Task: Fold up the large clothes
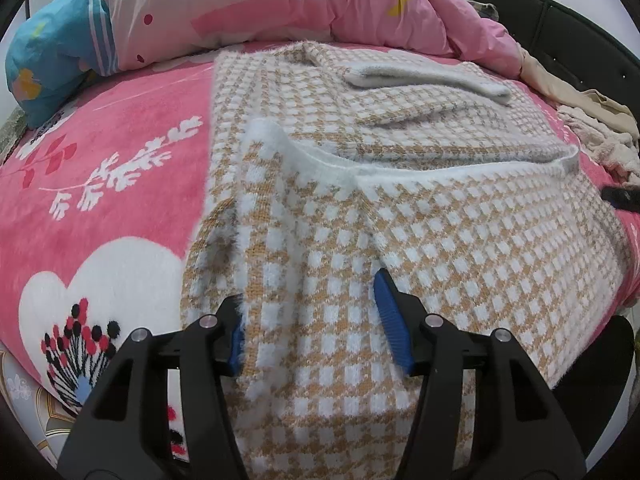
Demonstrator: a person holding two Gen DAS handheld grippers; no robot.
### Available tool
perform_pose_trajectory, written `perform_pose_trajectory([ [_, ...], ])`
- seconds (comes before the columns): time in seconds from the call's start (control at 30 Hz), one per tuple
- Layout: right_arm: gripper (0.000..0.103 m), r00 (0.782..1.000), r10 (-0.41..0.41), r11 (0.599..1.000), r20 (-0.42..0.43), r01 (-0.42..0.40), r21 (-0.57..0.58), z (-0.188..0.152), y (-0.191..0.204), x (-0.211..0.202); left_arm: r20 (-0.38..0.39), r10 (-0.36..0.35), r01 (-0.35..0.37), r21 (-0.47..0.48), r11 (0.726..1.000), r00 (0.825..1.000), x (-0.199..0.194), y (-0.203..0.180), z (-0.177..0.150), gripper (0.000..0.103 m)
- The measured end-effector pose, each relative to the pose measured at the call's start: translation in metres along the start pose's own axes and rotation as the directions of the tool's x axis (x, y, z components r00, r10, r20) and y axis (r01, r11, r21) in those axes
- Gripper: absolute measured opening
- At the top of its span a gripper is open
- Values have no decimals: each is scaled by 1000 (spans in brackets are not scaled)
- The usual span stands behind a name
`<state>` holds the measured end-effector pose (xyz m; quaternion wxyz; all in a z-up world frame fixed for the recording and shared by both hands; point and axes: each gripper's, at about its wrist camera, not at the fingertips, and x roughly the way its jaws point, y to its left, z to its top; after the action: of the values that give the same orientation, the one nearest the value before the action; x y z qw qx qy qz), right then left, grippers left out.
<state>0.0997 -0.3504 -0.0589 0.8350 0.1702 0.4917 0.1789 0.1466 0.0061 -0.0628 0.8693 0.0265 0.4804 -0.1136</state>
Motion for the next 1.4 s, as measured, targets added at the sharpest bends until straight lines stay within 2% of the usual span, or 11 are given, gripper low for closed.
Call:
perform_pose_trajectory([
  [0.1,71,999,24,1000,-22,-24,3,-14,0,-12,0,-2,2,-5,1000,1000,1,0,0,53],
  [0.23,71,993,110,994,-39,-109,16,-20,-1,-19,-1,-8,8,-13,1000,1000,2,2,0,53],
  [0.33,71,990,124,992,-63,-122,29,-13,-4,-6,-2,-9,9,-18,1000,1000,1,2,1,54],
  [0.6,57,988,148,984,-41,-143,107,16,-17,25,-7,-23,23,-30,999,1000,1,5,2,54],
  [0.73,48,992,105,994,-66,-102,45,4,2,21,-10,-13,13,-25,1000,1000,2,6,3,54],
  [0.87,42,997,11,999,-75,-13,-32,-6,21,15,-17,7,-7,-22,1000,1000,3,2,4,54],
  [0.97,41,994,-80,995,-75,75,-64,-3,28,21,-21,22,-22,-19,1000,1000,3,-2,4,54],
  [1.07,41,992,-110,993,-68,106,-60,2,31,32,-23,26,-26,-20,999,999,3,-3,5,54],
  [1.17,41,983,-175,982,-55,170,-88,6,41,44,-22,25,-26,-18,1000,999,3,-3,5,54],
  [1.4,40,966,-257,957,-32,250,-144,-2,61,48,-21,29,-30,-16,999,999,3,-4,5,54],
])
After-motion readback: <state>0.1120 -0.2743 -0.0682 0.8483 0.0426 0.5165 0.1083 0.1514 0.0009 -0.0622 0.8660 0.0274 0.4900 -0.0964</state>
